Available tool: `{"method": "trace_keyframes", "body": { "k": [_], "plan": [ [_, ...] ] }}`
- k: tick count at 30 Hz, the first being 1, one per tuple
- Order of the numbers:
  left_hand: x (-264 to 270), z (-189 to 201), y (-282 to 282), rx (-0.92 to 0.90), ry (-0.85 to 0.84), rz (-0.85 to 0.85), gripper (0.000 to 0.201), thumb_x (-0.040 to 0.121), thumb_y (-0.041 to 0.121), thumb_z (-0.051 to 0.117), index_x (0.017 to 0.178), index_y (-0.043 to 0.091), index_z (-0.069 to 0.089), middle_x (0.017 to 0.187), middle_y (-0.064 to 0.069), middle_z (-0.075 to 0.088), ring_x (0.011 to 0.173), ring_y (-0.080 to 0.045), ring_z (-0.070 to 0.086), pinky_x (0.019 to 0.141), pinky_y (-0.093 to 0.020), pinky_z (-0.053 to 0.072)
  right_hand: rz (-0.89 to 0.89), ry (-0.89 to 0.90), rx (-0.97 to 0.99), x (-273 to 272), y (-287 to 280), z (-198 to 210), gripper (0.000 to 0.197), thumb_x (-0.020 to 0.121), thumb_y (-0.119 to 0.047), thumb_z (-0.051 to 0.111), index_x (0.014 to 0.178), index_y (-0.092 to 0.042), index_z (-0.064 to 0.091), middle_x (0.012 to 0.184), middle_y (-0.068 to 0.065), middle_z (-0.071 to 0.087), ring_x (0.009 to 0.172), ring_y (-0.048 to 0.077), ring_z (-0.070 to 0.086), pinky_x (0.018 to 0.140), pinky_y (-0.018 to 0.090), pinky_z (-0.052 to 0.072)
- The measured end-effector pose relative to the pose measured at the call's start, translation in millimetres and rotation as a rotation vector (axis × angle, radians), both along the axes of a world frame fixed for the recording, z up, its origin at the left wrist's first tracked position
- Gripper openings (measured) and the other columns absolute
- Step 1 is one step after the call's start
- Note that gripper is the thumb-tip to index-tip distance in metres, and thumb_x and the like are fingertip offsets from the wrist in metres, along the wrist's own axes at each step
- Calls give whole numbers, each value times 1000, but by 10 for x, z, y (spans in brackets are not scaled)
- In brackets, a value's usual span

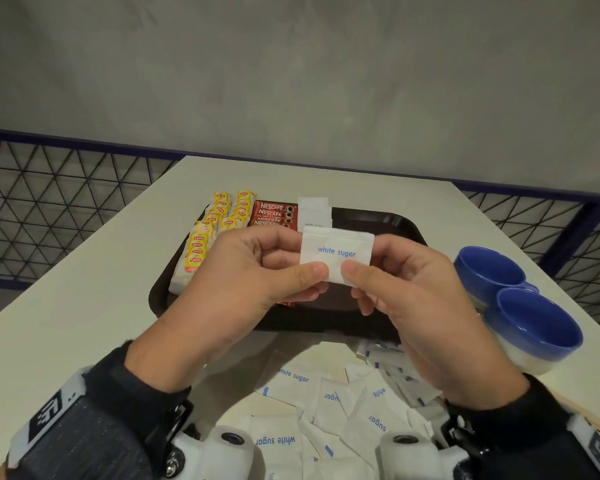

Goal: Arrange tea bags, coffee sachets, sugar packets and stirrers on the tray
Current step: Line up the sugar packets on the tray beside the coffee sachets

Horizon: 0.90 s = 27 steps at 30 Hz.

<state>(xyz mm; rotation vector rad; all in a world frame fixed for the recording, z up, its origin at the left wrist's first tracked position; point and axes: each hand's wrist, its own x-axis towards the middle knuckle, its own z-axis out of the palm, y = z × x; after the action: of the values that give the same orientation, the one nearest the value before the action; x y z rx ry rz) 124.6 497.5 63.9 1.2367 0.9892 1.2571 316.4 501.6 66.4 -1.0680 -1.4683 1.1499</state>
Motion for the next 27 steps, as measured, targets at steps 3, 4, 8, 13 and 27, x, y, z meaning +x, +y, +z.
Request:
{"method": "trace_keyframes", "body": {
  "k": [3, 4, 8, 13, 27],
  "plan": [
    [-29, 6, 5, -30, 62, -19, 25, 82, 0, 77, 106, 4, 73, 94, -10, 81, 84, -25, 79, 75, -30, 63, 82, -151, -73, 38, 37, 116, 16, 91, -9, 71, 102, -20, 76, 95, 3, 77, 76, 17, 62, 68, 34, 50],
    [-44, 5, 15, -34, 82, -23, 24, 82, 0, 77, 106, 4, 73, 93, -10, 81, 84, -24, 79, 76, -30, 63, 103, -213, -88, 39, 62, 165, 15, 91, -9, 71, 101, -19, 76, 95, 2, 77, 76, 16, 63, 68, 32, 50],
    [-92, 17, 47, -25, 75, 36, 28, 86, 1, 76, 112, 8, 71, 94, -8, 81, 88, -26, 79, 83, -38, 63, 182, -369, -117, -18, 303, 369, 10, 88, -3, 73, 96, -9, 73, 88, 7, 76, 67, 13, 59, 58, 27, 45],
    [-266, 71, 173, -2, -47, 296, 22, 90, 11, 78, 110, 15, 70, 92, -7, 80, 91, -25, 78, 81, -35, 63, 115, -555, -125, -71, 1032, 513, 7, 89, -4, 73, 91, -9, 69, 74, 6, 67, 63, 12, 57, 58, 28, 43],
    [-548, 101, 258, 59, -150, 418, 6, 92, 11, 73, 89, 16, 73, 95, -12, 78, 74, -21, 74, 68, -33, 57, -6, -900, -312, -375, 1983, -70, 22, 94, -3, 68, 115, -5, 64, 108, 20, 72, 86, 27, 70, 72, 34, 61]
  ]
}}
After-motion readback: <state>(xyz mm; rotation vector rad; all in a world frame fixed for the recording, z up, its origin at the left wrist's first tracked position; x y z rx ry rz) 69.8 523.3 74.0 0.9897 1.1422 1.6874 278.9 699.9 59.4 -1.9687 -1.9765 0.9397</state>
